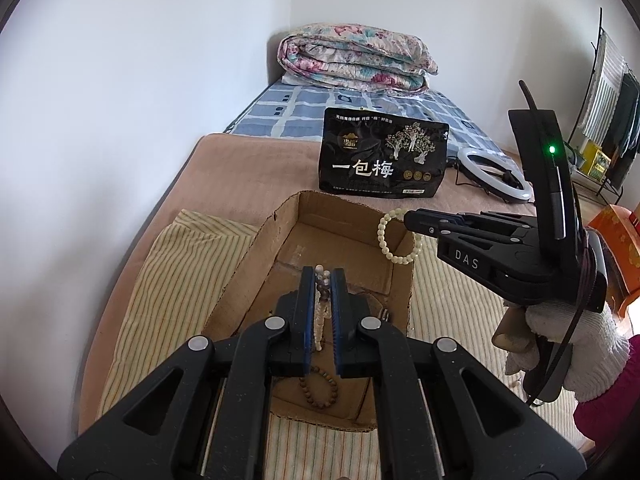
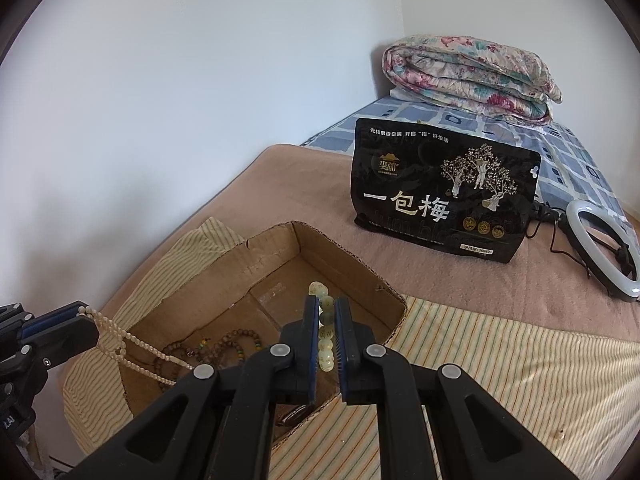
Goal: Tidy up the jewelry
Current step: 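Open both tools to drop the necklace and bracelet into the box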
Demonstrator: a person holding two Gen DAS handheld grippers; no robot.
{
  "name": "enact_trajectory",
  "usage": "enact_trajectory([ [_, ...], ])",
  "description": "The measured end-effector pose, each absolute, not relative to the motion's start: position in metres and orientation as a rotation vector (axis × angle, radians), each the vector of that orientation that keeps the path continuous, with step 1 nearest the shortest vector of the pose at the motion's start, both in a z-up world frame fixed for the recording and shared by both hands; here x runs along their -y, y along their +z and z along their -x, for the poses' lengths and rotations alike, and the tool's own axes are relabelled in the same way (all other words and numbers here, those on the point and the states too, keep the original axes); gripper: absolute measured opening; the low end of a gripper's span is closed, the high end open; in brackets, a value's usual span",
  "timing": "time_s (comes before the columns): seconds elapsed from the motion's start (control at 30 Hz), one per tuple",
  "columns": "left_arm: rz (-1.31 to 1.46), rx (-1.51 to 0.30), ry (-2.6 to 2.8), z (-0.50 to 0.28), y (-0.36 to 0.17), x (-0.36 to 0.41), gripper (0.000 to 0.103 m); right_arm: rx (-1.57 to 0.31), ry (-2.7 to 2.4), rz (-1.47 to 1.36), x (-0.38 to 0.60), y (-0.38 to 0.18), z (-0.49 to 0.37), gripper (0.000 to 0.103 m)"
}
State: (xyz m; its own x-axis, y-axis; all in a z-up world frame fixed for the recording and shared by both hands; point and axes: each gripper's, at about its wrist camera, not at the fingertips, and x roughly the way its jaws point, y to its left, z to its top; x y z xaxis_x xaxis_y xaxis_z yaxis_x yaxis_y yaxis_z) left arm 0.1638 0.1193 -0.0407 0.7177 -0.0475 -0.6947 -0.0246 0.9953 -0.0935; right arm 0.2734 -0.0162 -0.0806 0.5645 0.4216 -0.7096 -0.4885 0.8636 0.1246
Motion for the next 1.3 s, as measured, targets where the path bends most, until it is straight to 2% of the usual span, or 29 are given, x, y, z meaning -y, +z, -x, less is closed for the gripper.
enact_trajectory([
  [0.6,0.097,-0.791,-0.005,-0.169,-0.045,-0.122,0.005,-0.828,0.569,0.086,0.008,-0.090,-0.275,0.008],
  [0.63,0.096,-0.790,-0.004,-0.169,-0.046,-0.122,0.005,-0.825,0.566,0.086,0.008,-0.090,-0.275,0.017],
  [0.67,0.092,-0.792,-0.001,-0.170,-0.047,-0.122,0.006,-0.819,0.557,0.087,0.008,-0.089,-0.274,0.032],
  [0.7,0.090,-0.796,0.002,-0.170,-0.048,-0.122,0.013,-0.810,0.546,0.086,0.008,-0.088,-0.273,0.038],
  [0.73,0.091,-0.797,0.000,-0.170,-0.048,-0.122,0.030,-0.804,0.536,0.083,0.009,-0.087,-0.273,0.049],
  [0.8,0.091,-0.787,0.006,-0.168,-0.047,-0.123,0.047,-0.795,0.520,0.077,0.011,-0.084,-0.273,0.059],
  [0.87,0.089,-0.778,0.011,-0.167,-0.046,-0.123,0.048,-0.787,0.507,0.068,0.014,-0.082,-0.273,0.070],
  [0.93,0.091,-0.779,0.014,-0.166,-0.045,-0.123,0.054,-0.778,0.495,0.052,0.018,-0.079,-0.273,0.078],
  [1.03,0.093,-0.780,0.016,-0.166,-0.045,-0.124,0.056,-0.767,0.476,0.044,0.020,-0.075,-0.273,0.087],
  [1.1,0.093,-0.781,0.018,-0.165,-0.045,-0.124,0.059,-0.761,0.471,0.046,0.021,-0.074,-0.273,0.089],
  [1.2,0.099,-0.779,0.028,-0.164,-0.045,-0.126,0.071,-0.757,0.466,0.051,0.020,-0.073,-0.272,0.093],
  [1.3,0.104,-0.779,0.031,-0.163,-0.044,-0.126,0.073,-0.755,0.466,0.056,0.020,-0.072,-0.270,0.094],
])
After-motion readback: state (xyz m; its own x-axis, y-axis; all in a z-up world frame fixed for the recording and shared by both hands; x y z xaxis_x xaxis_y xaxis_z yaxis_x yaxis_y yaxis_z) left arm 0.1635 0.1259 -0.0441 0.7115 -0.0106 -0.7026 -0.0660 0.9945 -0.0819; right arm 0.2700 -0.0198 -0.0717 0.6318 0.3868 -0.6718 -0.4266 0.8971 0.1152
